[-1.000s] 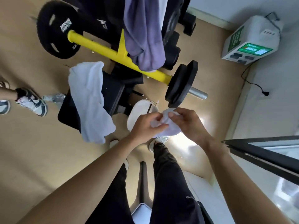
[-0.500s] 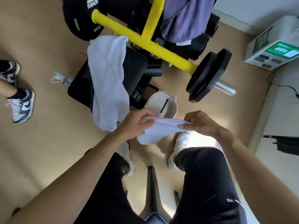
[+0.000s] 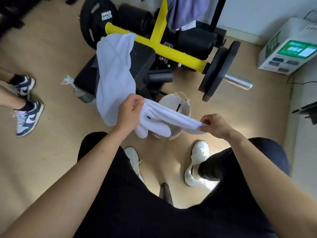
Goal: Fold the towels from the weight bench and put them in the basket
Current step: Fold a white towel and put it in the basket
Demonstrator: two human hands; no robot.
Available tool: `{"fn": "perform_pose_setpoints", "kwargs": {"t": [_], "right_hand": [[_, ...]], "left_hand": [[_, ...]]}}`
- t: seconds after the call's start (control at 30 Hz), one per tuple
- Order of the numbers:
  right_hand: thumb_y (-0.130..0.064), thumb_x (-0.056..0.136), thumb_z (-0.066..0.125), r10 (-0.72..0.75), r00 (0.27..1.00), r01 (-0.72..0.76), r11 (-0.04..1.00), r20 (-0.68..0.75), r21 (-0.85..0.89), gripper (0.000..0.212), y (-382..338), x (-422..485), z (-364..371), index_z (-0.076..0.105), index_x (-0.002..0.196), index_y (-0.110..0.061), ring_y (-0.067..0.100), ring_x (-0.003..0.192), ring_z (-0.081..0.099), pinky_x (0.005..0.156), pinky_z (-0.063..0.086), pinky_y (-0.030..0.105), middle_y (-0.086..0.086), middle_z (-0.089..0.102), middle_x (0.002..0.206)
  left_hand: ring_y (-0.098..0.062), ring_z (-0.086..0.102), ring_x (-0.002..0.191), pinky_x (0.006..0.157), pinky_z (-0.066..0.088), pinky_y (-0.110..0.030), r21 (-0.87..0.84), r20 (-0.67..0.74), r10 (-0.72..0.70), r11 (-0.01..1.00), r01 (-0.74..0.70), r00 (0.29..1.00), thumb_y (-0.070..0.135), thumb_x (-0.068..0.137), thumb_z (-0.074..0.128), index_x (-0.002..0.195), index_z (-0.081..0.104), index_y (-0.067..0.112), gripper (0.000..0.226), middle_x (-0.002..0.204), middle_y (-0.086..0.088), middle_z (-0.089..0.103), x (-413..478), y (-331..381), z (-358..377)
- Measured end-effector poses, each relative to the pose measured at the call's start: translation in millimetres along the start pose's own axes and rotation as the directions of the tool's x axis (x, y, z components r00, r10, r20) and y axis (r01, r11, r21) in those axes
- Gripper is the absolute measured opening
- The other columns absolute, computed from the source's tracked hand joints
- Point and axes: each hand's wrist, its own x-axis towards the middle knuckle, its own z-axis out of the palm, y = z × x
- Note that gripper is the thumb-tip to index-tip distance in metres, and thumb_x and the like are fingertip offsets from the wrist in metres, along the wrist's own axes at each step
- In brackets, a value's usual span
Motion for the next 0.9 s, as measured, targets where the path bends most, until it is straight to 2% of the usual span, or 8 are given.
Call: {"fn": "perform_pose_setpoints", "kwargs": {"t": [0.07,0.17,0.27,0.33,0.43,0.6,0.77,0.9], "right_hand": [[-0.018,0.089,0.072,0.027,0.999,-0.027,1.0,-0.03,-0.004,0.017,3.5,-13.5,-3.7,0.065,0.077,-0.008,0.018,0.065,0.047,0.056,0.037,0.026,0.001,0.056,0.069],[-0.02,0.09,0.07,0.058,0.994,-0.057,0.998,-0.09,0.01,0.026,9.3,-35.9,-4.9,0.059,0.068,-0.016,0.02,0.065,0.045,0.056,0.037,0.029,0.001,0.053,0.066],[-0.019,0.091,0.07,0.073,0.983,-0.058,0.994,-0.17,0.095,0.019,11.6,-51.8,-7.0,0.065,0.073,-0.014,0.022,0.062,0.056,0.062,0.051,0.037,0.006,0.061,0.067],[-0.019,0.091,0.071,0.054,0.969,-0.014,0.986,-0.24,0.167,0.015,4.5,-61.6,-12.1,0.07,0.079,-0.011,0.021,0.058,0.064,0.067,0.059,0.042,0.01,0.068,0.069],[-0.015,0.092,0.072,-0.018,0.944,0.105,0.963,-0.33,0.248,0.012,-25.9,-76.2,-23.4,0.072,0.083,-0.007,0.016,0.055,0.066,0.06,0.059,0.028,0.012,0.07,0.074],[-0.013,0.089,0.074,-0.226,0.876,0.323,0.931,-0.425,0.17,0.005,-100.3,-84.4,-39.7,0.073,0.085,-0.016,0.014,0.056,0.066,0.057,0.058,0.029,0.004,0.071,0.072],[-0.013,0.087,0.076,-0.328,0.878,0.41,0.891,-0.347,0.194,0.036,-144.9,-74.6,-32.4,0.066,0.121,-0.022,0.014,0.058,0.062,0.058,0.056,0.026,0.005,0.065,0.074],[-0.015,0.091,0.073,-0.408,0.894,0.439,0.879,-0.184,0.187,0.02,-144.0,-47.8,-19.0,0.073,0.102,-0.032,0.014,0.065,0.063,0.059,0.059,0.034,-0.002,0.071,0.079]], "left_hand": [[-0.016,0.062,0.103,0.091,0.05,-0.029,-0.025,-0.081,-0.021,1.0,0.019,0.996,0.02,0.103,0.053,0.101,0.061,0.02,0.008,0.105,0.003,0.066,0.5,9.0,-10.0],[-0.017,0.061,0.104,0.091,0.049,-0.028,-0.009,-0.127,-0.025,1.0,0.024,0.992,0.021,0.102,0.054,0.099,0.062,0.019,0.009,0.107,0.003,0.066,-3.0,22.0,-22.8],[-0.016,0.059,0.101,0.078,0.047,-0.021,0.021,-0.15,-0.016,1.0,0.019,0.989,0.022,0.103,0.053,0.099,0.062,0.02,0.01,0.107,0.004,0.064,-7.0,30.6,-31.4],[-0.015,0.059,0.097,0.075,0.042,-0.019,0.051,-0.092,-0.004,0.999,0.009,0.996,0.024,0.102,0.057,0.102,0.065,0.021,0.009,0.11,0.004,0.062,-11.0,36.3,-37.3],[-0.006,0.06,0.089,0.077,0.042,-0.014,0.048,0.038,0.029,0.998,-0.031,0.999,0.024,0.099,0.064,0.103,0.072,0.023,0.008,0.106,0.007,0.064,-20.6,42.6,-43.4],[0.005,0.065,0.08,0.077,0.049,-0.013,-0.057,0.116,0.149,0.988,-0.144,0.982,0.018,0.096,0.069,0.09,0.075,0.031,0.016,0.09,0.015,0.073,-33.5,52.8,-41.1],[-0.012,0.071,0.092,0.083,0.056,-0.026,-0.12,0.26,0.266,0.963,-0.242,0.928,0.015,0.094,0.071,0.097,0.077,0.022,0.01,0.095,0.003,0.077,-31.8,64.2,-22.2],[-0.021,0.072,0.089,0.077,0.054,-0.025,-0.147,0.337,0.3,0.953,-0.265,0.892,0.015,0.092,0.074,0.095,0.075,0.019,0.005,0.095,-0.001,0.076,-20.1,71.0,-3.9]]}}
